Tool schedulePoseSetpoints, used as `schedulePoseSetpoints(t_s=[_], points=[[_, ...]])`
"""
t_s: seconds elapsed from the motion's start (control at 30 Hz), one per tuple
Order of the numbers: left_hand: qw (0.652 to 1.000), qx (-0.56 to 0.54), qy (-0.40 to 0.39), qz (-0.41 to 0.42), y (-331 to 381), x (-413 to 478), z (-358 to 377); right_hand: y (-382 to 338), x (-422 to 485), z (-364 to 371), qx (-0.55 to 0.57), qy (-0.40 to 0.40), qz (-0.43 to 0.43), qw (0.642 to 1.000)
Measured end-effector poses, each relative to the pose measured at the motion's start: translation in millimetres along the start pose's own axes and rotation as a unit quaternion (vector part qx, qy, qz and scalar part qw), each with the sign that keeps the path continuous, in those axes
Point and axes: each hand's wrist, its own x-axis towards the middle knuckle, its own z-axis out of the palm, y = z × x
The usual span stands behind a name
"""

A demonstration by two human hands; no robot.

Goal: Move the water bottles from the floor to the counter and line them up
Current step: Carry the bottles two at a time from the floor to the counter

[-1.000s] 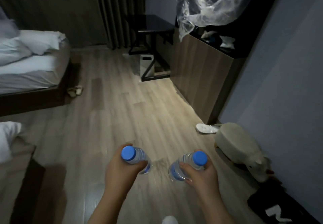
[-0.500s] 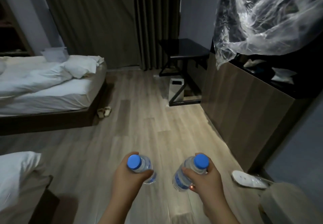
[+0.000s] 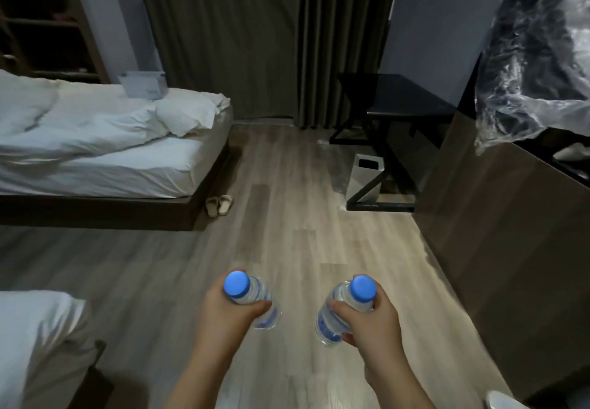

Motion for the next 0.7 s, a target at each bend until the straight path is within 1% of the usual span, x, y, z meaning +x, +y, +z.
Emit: schedulePoseSetpoints(t_s=[0.07, 0.13, 0.2, 0.27, 0.33, 0.5, 0.7], points=[[1.0, 0.004, 0.002, 0.009, 15.1, 45.7, -12.0, -14.3, 28.0, 41.1, 0.0, -0.005, 0.002, 1.0], [1.0, 0.002, 0.013, 0.023, 30.4, 125.7, -31.5, -31.7, 80.9, 107.5, 0.012, -0.004, 0.009, 1.0], [0.999, 0.026, -0.002, 0.03, 35.3, 142.6, -33.0, -37.7, 93.6, 123.3, 0.028, -0.005, 0.009, 1.0], [0.999, 0.031, 0.001, 0.033, 39.5, 155.8, -36.0, -42.4, 104.1, 135.6, 0.035, -0.012, 0.005, 0.999], [0.999, 0.024, 0.004, 0.025, 43.8, 191.7, -40.2, -45.6, 131.5, 160.5, 0.036, -0.01, 0.016, 0.999], [0.999, 0.039, 0.02, 0.023, 58.5, 277.6, -36.0, -61.9, 199.2, 213.5, 0.029, -0.014, 0.003, 0.999], [0.998, 0.055, 0.021, 0.02, 73.0, 380.1, -3.3, -76.1, 301.5, 249.9, 0.026, -0.021, 0.008, 0.999]])
